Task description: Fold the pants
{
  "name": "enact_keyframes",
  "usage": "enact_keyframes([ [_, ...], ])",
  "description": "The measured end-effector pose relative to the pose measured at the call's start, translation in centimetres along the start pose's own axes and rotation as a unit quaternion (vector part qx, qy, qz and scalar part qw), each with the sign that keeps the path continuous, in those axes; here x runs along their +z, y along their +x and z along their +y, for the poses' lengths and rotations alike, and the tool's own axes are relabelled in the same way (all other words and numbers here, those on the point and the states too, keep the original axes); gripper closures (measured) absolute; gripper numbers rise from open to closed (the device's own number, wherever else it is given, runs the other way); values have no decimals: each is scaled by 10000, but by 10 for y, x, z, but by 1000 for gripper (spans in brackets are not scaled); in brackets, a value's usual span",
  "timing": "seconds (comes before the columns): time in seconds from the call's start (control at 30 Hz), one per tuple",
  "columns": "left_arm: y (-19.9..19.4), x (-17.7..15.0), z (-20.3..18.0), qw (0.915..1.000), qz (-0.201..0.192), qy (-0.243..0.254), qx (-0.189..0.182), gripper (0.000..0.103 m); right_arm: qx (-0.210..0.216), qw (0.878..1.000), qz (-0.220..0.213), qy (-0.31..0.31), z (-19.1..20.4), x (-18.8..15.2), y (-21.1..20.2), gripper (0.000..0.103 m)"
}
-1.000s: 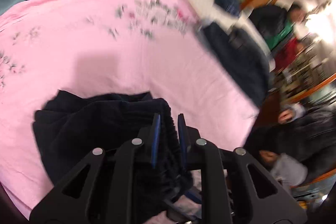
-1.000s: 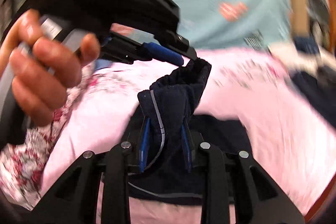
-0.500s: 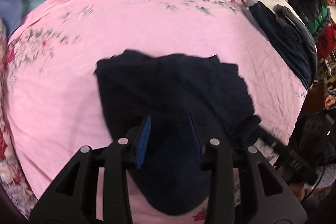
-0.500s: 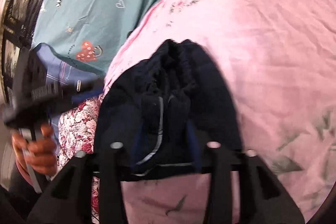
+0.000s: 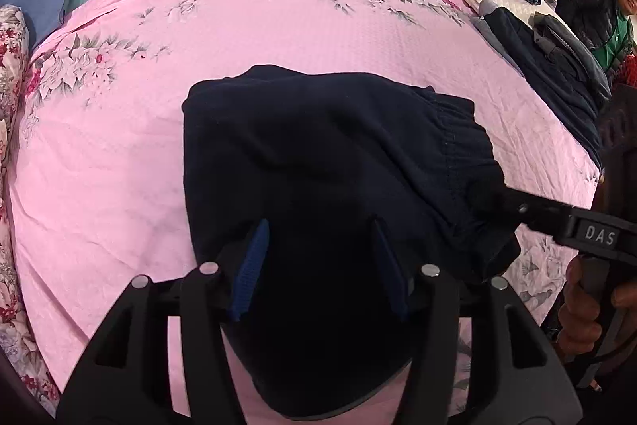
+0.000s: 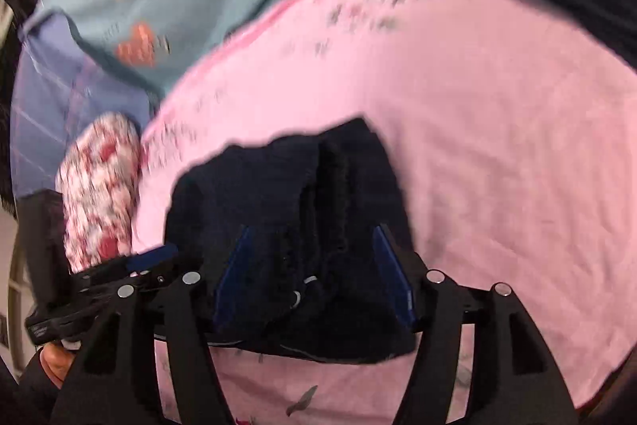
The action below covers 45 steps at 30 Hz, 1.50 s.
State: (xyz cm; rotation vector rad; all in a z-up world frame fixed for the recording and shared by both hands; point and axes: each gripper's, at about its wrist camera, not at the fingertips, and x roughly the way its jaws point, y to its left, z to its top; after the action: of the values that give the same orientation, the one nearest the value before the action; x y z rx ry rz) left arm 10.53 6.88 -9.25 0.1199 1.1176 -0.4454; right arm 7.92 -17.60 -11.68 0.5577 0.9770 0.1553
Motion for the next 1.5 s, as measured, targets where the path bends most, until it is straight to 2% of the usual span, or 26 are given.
enact_keyframes([
  [0.1, 4, -4, 3, 10000, -41, -28, -23, 46, 148, 9982, 572, 130, -4, -1, 25, 40],
  [0.2, 6, -7, 8, 9999, -5, -116, -19, 46, 242, 9955, 883, 241, -6, -1, 38, 40],
  [0.27, 2, -6, 10, 9997, 6, -219, -112, 47, 399, 9940, 982, 267, -4, 0, 41, 59],
  [0.3, -4, -4, 12, 9993, -28, -305, -219, 47, 411, 9938, 1021, 155, 3, 1, 40, 61],
  [0.37, -12, -3, 10, 9985, -113, -387, -368, 46, 391, 9945, 971, -69, 14, 5, 32, 69],
  [0.43, -16, -1, 2, 9977, -190, -286, -580, 46, 464, 9958, 727, -295, 26, 13, 11, 70],
  [0.5, -12, -3, -10, 9979, -237, -61, -607, 46, 524, 9968, 364, -480, 34, 18, -16, 71],
  [0.57, 0, -7, -18, 9977, -191, 73, -641, 46, 332, 9982, 137, -474, 31, 16, -32, 71],
  [0.63, 15, -12, -27, 9980, -112, 303, -535, 46, 16, 9985, 128, -530, 18, 7, -25, 71],
  [0.7, 10, -10, -36, 9974, -49, 611, -379, 46, -276, 9984, 469, -166, -13, -8, 4, 71],
  [0.77, -19, -2, -28, 9963, -259, 519, -637, 45, -150, 9984, 516, 145, -35, -17, 20, 71],
  [0.83, -42, 4, -10, 9965, -534, 340, -554, 39, -139, 9985, 503, 171, -32, -13, 16, 71],
  [0.93, -59, 14, 26, 9968, -699, -186, -349, 38, -200, 9991, 378, -48, -22, -1, 1, 72],
  [1.0, -53, 16, 35, 9969, -630, -321, -335, 39, -162, 9995, 240, -120, -16, 8, -9, 72],
  [1.07, -38, 15, 29, 9979, -435, -257, -415, 40, -312, 9989, 222, -265, -15, 10, -7, 72],
  [1.1, -26, 11, 19, 9987, -277, -98, -420, 40, -407, 9983, 259, -334, -16, 8, -1, 72],
  [1.17, -1, 0, 2, 9991, 72, 389, -178, 39, -638, 9963, 401, -422, -26, -1, 16, 71],
  [1.23, 13, -14, -5, 9981, -57, 597, 117, 37, -589, 9970, 261, -433, -33, -7, 20, 71],
  [1.3, 16, -16, 6, 9993, -45, 372, -23, 29, -583, 9973, 257, -374, -35, -6, 16, 71],
  [1.33, 16, -15, 14, 9995, 8, 248, -172, 28, -587, 9971, 304, -378, -35, -5, 16, 71],
  [1.37, 15, -16, 18, 9993, 11, 302, -214, 27, -612, 9967, 340, -416, -35, -5, 17, 69],
  [1.43, 16, -20, 18, 9977, -74, 666, -34, 24, -653, 9958, 376, -517, -33, -3, 18, 69],
  [1.5, 17, -12, 24, 9986, 54, 491, -202, 24, -704, 9944, 435, -663, -27, -2, 19, 69],
])
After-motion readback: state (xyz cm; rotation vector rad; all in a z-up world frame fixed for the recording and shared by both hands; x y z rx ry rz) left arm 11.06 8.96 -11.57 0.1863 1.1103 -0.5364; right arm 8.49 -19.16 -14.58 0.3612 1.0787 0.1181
